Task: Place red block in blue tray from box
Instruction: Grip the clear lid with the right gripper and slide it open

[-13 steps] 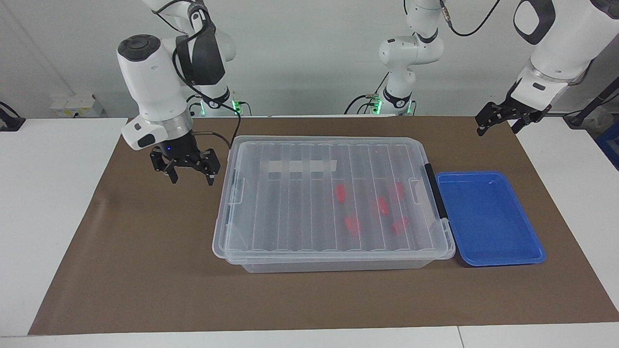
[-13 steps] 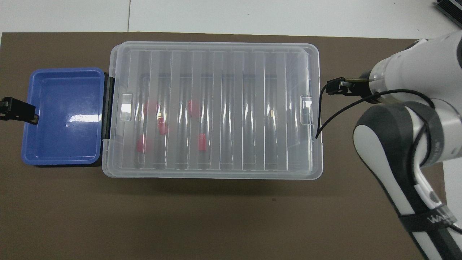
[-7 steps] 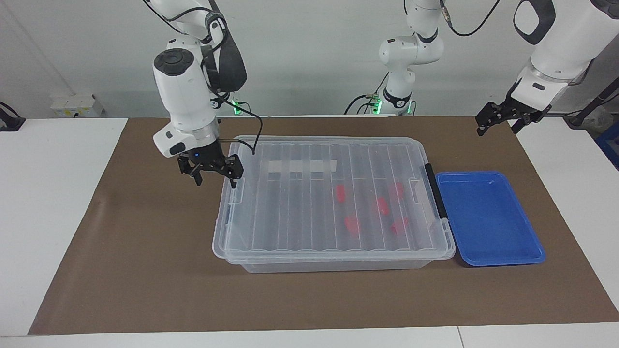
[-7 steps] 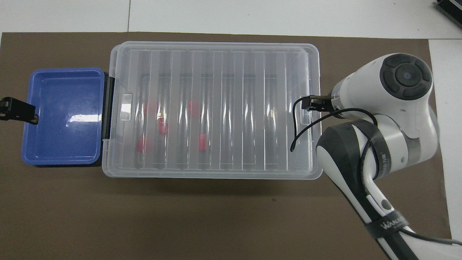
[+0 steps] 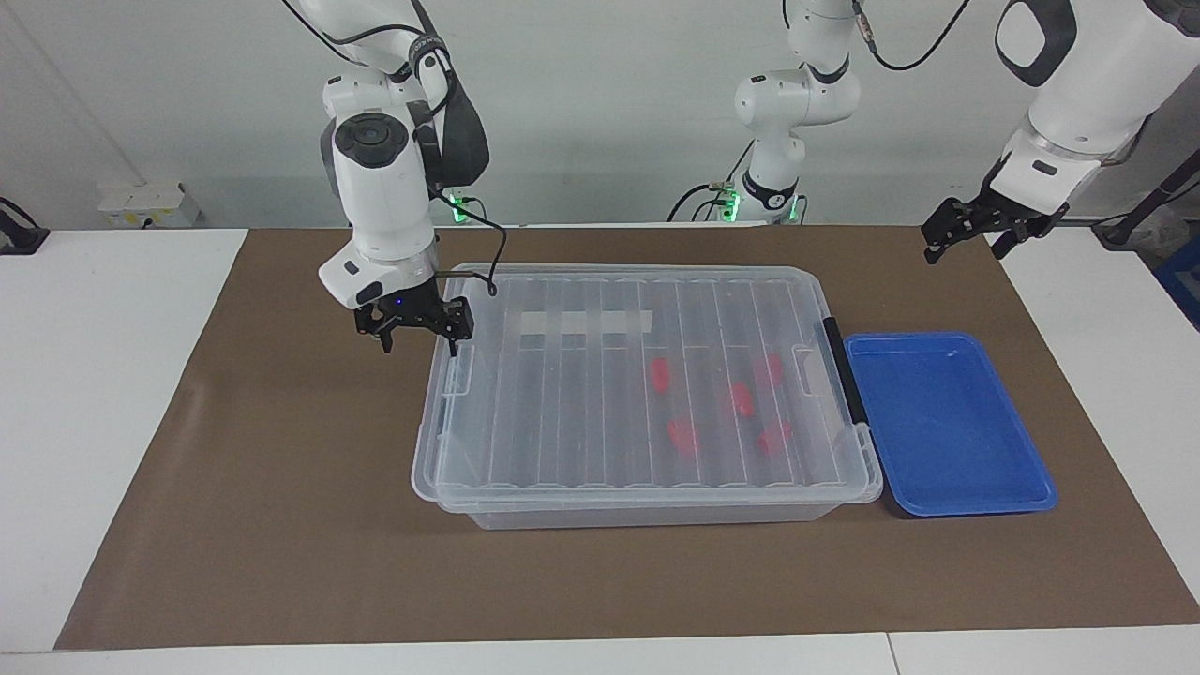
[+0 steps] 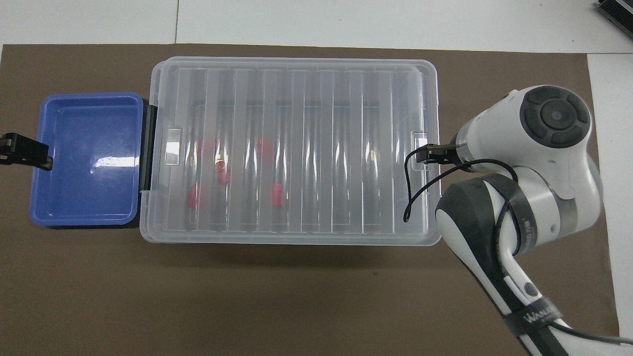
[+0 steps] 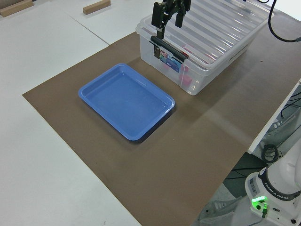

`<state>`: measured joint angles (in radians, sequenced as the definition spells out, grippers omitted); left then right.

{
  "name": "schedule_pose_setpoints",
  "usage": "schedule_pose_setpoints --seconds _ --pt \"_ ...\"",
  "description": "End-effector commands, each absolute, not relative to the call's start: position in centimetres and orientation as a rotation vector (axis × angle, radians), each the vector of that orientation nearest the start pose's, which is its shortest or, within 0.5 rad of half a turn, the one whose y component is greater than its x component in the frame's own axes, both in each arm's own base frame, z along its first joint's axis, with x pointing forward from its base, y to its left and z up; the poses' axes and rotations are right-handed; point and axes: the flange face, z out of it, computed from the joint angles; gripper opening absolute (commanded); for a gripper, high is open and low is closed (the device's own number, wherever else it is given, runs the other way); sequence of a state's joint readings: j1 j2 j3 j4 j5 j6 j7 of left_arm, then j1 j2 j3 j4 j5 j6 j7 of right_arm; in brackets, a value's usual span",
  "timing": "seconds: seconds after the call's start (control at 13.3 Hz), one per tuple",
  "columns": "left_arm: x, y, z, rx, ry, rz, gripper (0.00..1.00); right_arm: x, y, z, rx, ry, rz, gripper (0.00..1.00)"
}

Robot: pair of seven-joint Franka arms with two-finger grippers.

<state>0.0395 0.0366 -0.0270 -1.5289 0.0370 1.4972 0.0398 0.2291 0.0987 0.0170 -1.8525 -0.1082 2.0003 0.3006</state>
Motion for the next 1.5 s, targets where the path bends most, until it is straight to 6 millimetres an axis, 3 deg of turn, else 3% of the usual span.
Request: schedule_pose_setpoints --seconds 0.0,0.3,1.12,1.43 --pt "55.0 1.4 61.9 -3.083 0.057 0.09 1.0 57.0 12.1 47.3 -3.239 -0.084 -0.11 1.0" --pt "55.0 1.4 61.9 -3.083 0.057 0.09 1.0 57.1 11.0 47.0 -3.24 -0.148 -0.092 1.0" --pt "55.0 1.4 61.9 -3.083 0.057 0.093 1.0 57.5 -0.7 46.1 -3.199 -0.525 0.005 1.0" --pt "55.0 1.4 61.9 -3.083 0.057 0.093 1.0 57.7 -3.0 46.1 -3.182 -0.623 -0.008 1.0"
